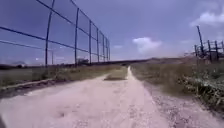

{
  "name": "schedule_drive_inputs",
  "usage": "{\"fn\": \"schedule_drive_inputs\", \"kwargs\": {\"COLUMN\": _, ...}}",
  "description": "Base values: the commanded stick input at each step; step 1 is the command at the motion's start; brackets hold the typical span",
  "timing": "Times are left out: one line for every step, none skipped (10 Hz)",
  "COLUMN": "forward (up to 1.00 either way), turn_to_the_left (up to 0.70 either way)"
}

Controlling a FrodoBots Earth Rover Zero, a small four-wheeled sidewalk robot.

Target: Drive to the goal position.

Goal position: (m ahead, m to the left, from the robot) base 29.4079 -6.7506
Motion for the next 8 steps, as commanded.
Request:
{"fn": "schedule_drive_inputs", "kwargs": {"forward": 0.7, "turn_to_the_left": 0.0}}
{"fn": "schedule_drive_inputs", "kwargs": {"forward": 0.7, "turn_to_the_left": 0.0}}
{"fn": "schedule_drive_inputs", "kwargs": {"forward": 0.7, "turn_to_the_left": 0.0}}
{"fn": "schedule_drive_inputs", "kwargs": {"forward": 0.7, "turn_to_the_left": 0.0}}
{"fn": "schedule_drive_inputs", "kwargs": {"forward": 0.7, "turn_to_the_left": 0.0}}
{"fn": "schedule_drive_inputs", "kwargs": {"forward": 0.7, "turn_to_the_left": 0.0}}
{"fn": "schedule_drive_inputs", "kwargs": {"forward": 0.7, "turn_to_the_left": 0.0}}
{"fn": "schedule_drive_inputs", "kwargs": {"forward": 0.7, "turn_to_the_left": 0.0}}
